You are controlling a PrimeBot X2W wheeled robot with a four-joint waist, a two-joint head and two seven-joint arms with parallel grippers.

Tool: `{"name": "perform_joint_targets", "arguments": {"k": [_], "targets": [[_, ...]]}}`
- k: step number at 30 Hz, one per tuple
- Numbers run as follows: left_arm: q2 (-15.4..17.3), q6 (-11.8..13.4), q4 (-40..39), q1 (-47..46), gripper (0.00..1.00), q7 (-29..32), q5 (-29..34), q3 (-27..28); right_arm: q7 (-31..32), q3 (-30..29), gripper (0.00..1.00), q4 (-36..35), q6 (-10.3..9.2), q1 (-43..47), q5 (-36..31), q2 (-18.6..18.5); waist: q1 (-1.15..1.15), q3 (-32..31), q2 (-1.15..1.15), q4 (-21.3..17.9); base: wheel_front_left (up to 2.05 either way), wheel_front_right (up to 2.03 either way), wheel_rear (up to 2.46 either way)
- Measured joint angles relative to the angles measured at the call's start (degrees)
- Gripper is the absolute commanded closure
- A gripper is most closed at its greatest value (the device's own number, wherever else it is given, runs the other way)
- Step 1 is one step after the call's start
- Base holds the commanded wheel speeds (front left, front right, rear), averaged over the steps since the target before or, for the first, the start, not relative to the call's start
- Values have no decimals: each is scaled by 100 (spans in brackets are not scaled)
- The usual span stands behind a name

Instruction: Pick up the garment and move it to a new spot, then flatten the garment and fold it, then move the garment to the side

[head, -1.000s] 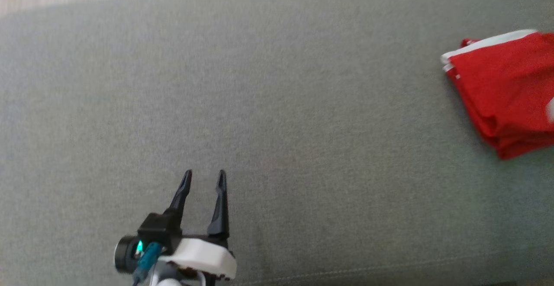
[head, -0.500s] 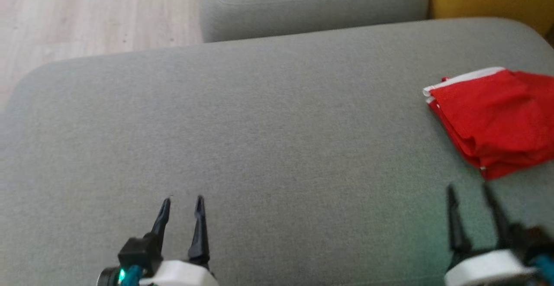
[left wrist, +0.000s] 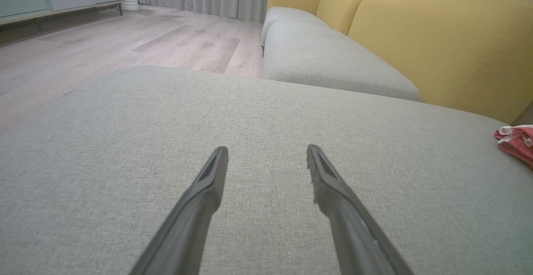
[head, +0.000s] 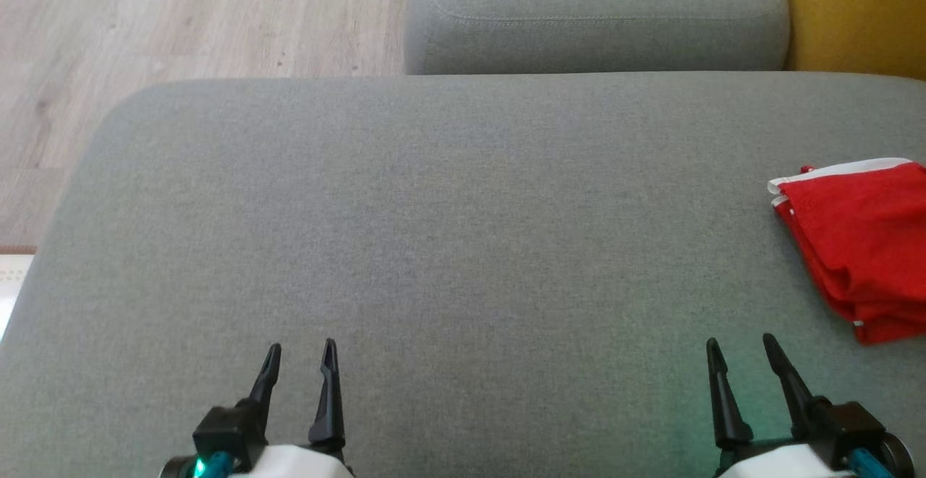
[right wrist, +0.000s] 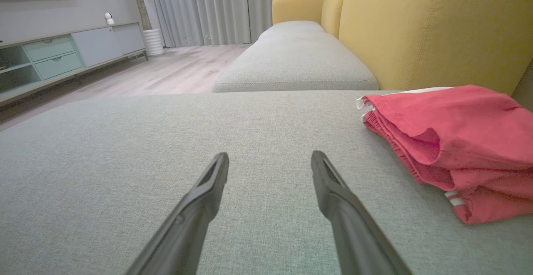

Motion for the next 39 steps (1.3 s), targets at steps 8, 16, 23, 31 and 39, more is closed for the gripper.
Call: {"name": "perform_joint_targets", "arguments": {"k": [8, 16, 23, 31, 39], "targets": [[-1, 10, 19, 97, 100, 4, -7, 9, 1, -55, 100, -90, 0, 2, -2, 4, 0, 5, 0, -88, 0, 0, 0], [-3, 1, 589, 288, 100, 54, -145, 0, 56, -40, 100, 487, -5, 169, 138, 7, 0, 8, 0, -100, 0, 0, 0], [3, -89, 591, 269, 100, 118, -625, 30, 121, -41, 100, 483, -5, 155, 648, 5, 0, 13, 0, -124, 0, 0, 0], [16, -193, 621, 179, 100, 213, -1150, 133, 249, -52, 100, 480, -5, 130, 1229, 5, 0, 17, 0, -151, 0, 0, 0], [32, -269, 644, 86, 100, 319, -1621, 205, 344, -74, 100, 469, -5, -16, 1729, 4, 0, 21, 0, -174, 0, 0, 0]]}}
